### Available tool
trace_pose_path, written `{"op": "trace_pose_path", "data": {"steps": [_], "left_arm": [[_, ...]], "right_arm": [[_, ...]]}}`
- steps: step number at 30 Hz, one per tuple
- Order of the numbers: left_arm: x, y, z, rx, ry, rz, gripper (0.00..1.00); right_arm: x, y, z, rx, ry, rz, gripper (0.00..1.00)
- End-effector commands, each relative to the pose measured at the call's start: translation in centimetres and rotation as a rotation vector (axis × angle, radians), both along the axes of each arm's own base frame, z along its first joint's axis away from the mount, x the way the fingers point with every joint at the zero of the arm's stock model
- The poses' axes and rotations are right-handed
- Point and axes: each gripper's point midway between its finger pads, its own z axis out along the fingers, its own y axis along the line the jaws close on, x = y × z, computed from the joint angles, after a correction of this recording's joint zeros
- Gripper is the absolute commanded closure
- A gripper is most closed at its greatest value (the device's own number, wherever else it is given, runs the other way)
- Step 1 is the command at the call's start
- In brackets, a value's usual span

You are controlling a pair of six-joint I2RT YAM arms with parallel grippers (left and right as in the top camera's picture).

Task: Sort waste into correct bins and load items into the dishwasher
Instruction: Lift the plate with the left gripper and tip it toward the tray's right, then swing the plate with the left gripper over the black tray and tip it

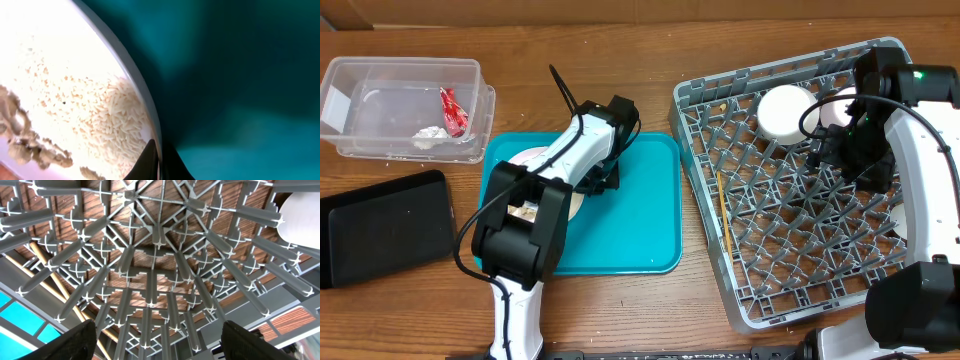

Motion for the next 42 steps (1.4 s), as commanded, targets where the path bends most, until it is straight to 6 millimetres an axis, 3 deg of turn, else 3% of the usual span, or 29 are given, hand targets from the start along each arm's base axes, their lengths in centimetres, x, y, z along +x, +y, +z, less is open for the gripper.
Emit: {"op": "trace_pose_path", "data": {"steps": [1, 9, 17, 22, 26, 32, 37, 42], "left_arm": [[-0.8, 1.1, -0.8, 0.074, 0.051, -0.009, 0.96], [-0.3, 2.4, 1.9, 0.171, 0.051, -0.015, 0.96], [0.5, 2.2, 5.3, 0.182, 0.029, 0.039, 0.96], [0.0, 1.4, 6.3, 0.109, 0.048, 0.062, 0.96], [-0.2, 2.2, 7.5, 0.054, 0.047, 0.104, 0.96], [0.3, 5.5, 10.6, -0.028, -0.015, 0.18, 0.96], [0.3, 10.1, 12.8, -0.066, -0.058, 0.259, 0.96], [0.1, 14.4, 12.9, -0.105, -0.06, 0.332, 0.96]], "right_arm": [[-0.2, 0.1, 0.6, 0.004, -0.021, 0.002, 0.18], [-0.3, 0.1, 0.6, 0.005, -0.014, 0.002, 0.18], [-0.4, 0.1, 0.6, 0.005, -0.01, 0.002, 0.18], [-0.5, 0.1, 0.6, 0.005, -0.009, 0.005, 0.18], [-0.5, 0.1, 0.6, 0.005, -0.006, 0.005, 0.18], [-0.5, 0.1, 0.6, 0.005, -0.006, 0.005, 0.18], [-0.5, 0.1, 0.6, 0.005, -0.006, 0.005, 0.18], [-0.5, 0.1, 0.6, 0.005, -0.006, 0.006, 0.18]]}}
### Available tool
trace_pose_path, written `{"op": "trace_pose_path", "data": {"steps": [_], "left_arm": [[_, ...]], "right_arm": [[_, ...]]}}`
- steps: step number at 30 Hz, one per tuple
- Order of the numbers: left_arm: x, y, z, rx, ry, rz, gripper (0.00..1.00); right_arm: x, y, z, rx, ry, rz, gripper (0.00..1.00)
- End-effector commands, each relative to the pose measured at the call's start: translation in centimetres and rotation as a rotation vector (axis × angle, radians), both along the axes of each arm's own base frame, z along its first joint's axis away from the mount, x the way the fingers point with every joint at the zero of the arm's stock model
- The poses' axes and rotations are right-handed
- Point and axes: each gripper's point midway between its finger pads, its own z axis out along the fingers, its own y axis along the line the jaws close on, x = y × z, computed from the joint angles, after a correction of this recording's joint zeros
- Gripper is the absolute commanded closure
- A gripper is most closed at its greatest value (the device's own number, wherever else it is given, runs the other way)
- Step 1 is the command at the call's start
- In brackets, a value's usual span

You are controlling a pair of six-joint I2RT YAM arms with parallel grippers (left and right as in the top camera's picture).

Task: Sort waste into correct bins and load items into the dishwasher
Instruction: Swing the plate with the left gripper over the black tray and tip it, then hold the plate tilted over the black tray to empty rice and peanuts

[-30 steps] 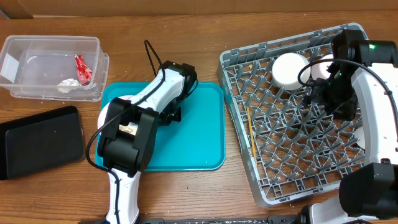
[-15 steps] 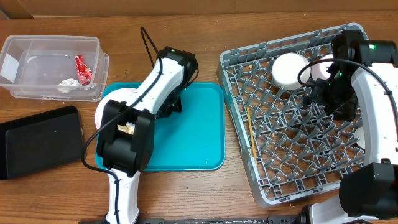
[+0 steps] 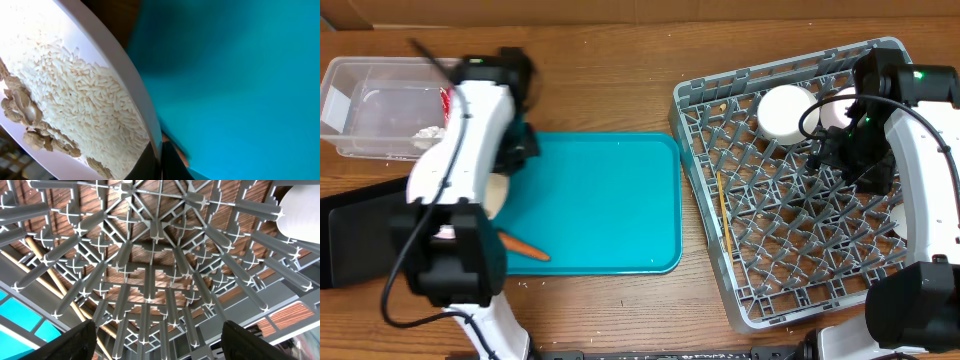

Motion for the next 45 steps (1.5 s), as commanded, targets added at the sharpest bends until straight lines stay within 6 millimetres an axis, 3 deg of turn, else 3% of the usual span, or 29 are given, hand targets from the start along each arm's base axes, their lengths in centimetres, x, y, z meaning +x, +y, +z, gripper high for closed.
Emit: {"op": "trace_pose_path", "data": {"steps": [1, 8, 23, 30, 45], "left_arm": [[0.4, 2.4, 0.9, -0.046, -0.035, 0.0, 0.96], [1.3, 6.4, 0.5, -0.181, -0.127, 0.08, 0.96], [1.8, 10.1, 1.3, -0.487, -0.324, 0.109, 0.96], [1.5, 12.6, 2.6, -0.632, -0.469, 0.157, 0.96], [-0.1, 13.5, 7.8, -0.969, -0.782, 0.13, 0.96]], "right_arm": [[-0.1, 0.1, 0.6, 0.004, -0.024, 0.005, 0.18], [-0.3, 0.1, 0.6, 0.005, -0.016, 0.02, 0.18], [-0.3, 0.1, 0.6, 0.006, -0.016, 0.024, 0.18], [-0.3, 0.1, 0.6, 0.005, -0.017, 0.024, 0.18], [-0.2, 0.1, 0.6, 0.005, -0.017, 0.024, 0.18]]}}
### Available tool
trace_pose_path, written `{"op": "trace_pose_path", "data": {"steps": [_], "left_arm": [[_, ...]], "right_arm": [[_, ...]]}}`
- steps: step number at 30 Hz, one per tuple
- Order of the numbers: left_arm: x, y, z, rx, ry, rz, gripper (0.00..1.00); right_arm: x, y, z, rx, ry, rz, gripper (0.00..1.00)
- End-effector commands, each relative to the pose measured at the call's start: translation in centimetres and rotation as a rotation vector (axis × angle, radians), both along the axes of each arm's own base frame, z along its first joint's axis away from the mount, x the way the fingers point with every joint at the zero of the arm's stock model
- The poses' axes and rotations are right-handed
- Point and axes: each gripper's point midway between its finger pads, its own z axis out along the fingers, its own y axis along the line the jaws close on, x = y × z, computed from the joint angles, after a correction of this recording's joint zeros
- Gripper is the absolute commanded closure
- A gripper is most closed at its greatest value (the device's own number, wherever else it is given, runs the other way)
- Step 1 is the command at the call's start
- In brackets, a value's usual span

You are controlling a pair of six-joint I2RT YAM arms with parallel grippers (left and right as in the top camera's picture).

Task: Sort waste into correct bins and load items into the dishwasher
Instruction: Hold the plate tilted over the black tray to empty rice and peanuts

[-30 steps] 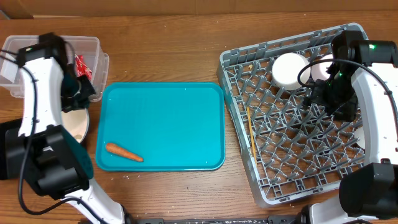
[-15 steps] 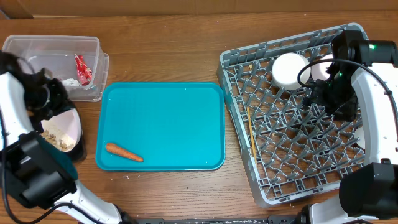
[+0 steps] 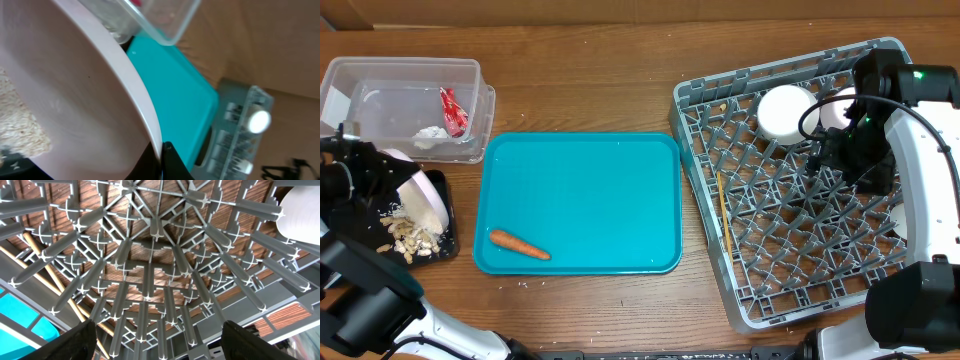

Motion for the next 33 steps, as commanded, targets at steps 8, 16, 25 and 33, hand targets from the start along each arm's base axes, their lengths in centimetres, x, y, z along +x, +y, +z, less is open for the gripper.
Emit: {"op": "trace_pose_path", "data": {"steps": [8, 16, 25, 33], "left_arm": [[-0.5, 1.4, 4.0, -0.073, -0.212, 0.035, 0.96], [-0.7, 2.9, 4.4, -0.075, -0.263, 0.082, 0.96], [-1.0, 3.1, 3.5, -0.096, -0.208, 0.112, 0.96], [-1.1, 2.7, 4.0, -0.121, -0.231, 0.103, 0.96]], "right_arm": [[-0.1, 0.1, 0.6, 0.004, -0.025, 0.004, 0.18], [0.0, 0.1, 0.6, 0.003, -0.029, 0.006, 0.18], [0.1, 0.1, 0.6, 0.003, -0.03, 0.006, 0.18], [0.1, 0.1, 0.6, 0.003, -0.032, 0.006, 0.18]]}}
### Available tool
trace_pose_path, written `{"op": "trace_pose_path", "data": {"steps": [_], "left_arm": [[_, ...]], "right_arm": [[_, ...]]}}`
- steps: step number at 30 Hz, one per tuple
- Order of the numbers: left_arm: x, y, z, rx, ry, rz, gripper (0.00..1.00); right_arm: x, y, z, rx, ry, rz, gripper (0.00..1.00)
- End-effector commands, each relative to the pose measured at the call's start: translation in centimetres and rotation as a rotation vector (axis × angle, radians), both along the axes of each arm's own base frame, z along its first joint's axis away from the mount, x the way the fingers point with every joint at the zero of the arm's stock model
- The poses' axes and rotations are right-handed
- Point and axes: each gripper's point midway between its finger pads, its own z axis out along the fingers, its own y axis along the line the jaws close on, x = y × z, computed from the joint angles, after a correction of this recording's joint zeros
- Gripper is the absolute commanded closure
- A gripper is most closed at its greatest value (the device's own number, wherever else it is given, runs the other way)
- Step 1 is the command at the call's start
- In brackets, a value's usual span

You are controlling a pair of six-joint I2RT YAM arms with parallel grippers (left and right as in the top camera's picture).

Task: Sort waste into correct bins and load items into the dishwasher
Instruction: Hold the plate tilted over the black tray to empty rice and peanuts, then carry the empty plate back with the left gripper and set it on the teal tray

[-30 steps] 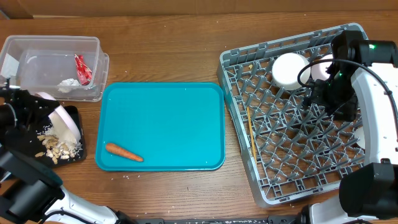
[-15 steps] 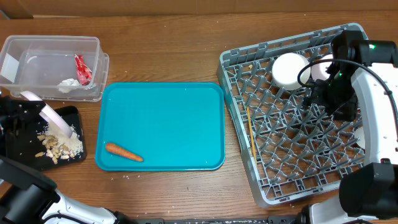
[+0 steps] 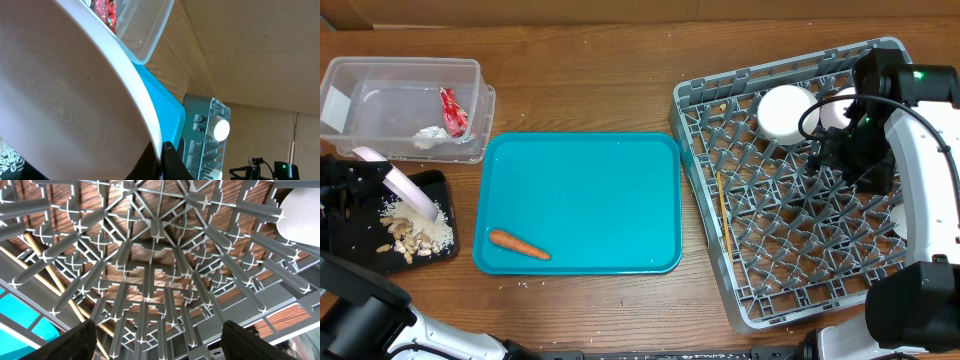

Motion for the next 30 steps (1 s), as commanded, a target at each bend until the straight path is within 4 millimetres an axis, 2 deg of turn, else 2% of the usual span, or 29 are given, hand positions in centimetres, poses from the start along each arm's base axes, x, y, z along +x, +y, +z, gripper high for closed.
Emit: {"op": "trace_pose_path", "data": {"steps": [1, 7, 12, 15, 17, 22, 27, 30], "left_arm": [[-0.1, -0.3, 1.4, -0.016, -0.052, -0.004, 0.96], [-0.7, -1.5, 1.8, -0.031, -0.049, -0.04, 0.96], [-0.9, -3.3, 2.7, -0.03, -0.048, -0.085, 0.96], [-0.5, -5.1, 3.7, 0.001, -0.061, -0.134, 0.96], [-0.2, -7.0, 4.4, 0.037, -0.064, -0.191, 0.96], [0.7, -13.9, 5.2, 0.142, -0.023, -0.384, 0.96], [2.1, -20.7, 3.7, 0.262, 0.077, -0.551, 0.96], [3.3, -24.6, 1.6, 0.38, 0.173, -0.598, 0.96]], "right_arm": [[0.0, 0.1, 0.6, 0.003, -0.027, 0.002, 0.18], [0.0, 0.1, 0.6, 0.003, -0.028, 0.002, 0.18], [0.0, 0.1, 0.6, 0.003, -0.029, 0.002, 0.18], [0.1, 0.1, 0.6, 0.003, -0.032, 0.002, 0.18], [0.1, 0.1, 0.6, 0.003, -0.032, 0.002, 0.18], [0.1, 0.1, 0.6, 0.003, -0.032, 0.002, 0.18], [0.1, 0.1, 0.6, 0.003, -0.033, 0.002, 0.18], [0.1, 0.0, 0.6, 0.003, -0.033, 0.002, 0.18]]}}
